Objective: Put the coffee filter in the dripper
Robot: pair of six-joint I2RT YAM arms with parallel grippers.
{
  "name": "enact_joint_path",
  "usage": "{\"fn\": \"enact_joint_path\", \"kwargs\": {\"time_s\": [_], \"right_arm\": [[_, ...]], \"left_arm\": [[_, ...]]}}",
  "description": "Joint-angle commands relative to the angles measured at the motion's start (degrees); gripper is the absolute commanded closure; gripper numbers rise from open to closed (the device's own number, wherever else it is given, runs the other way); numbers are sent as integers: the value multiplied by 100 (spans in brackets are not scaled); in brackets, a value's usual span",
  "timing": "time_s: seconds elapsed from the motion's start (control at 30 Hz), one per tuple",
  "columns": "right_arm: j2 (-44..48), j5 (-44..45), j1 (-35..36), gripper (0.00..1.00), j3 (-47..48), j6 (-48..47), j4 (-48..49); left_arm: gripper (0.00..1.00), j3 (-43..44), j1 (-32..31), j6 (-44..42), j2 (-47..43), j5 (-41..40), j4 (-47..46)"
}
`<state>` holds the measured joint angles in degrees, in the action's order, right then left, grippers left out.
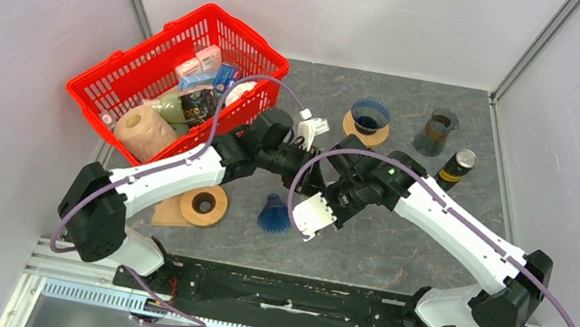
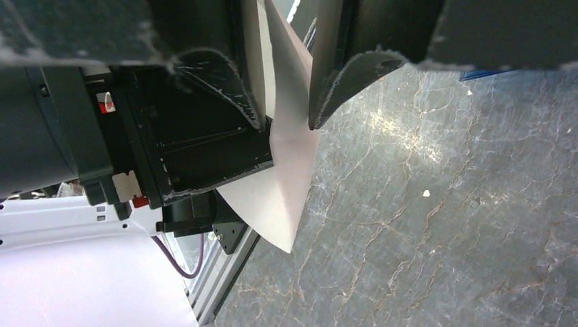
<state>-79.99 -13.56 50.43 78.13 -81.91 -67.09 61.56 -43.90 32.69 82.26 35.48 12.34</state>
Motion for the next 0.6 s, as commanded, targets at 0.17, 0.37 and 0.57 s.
{"fn": "enact_joint_path", "kwargs": {"time_s": [0.17,0.37,0.57], "right_arm": [[83,379,14,100,323,-186,-212],[21,325,20,100,539,-568,-741],[-79,385,29,100,652,-685,-1153]], "left_arm": [[98,313,-44,-675,-162,-530,712],[98,620,-40,-1084,-195,-1656,1038],[98,887,-41,-1411,-134,-2352,1339]]}}
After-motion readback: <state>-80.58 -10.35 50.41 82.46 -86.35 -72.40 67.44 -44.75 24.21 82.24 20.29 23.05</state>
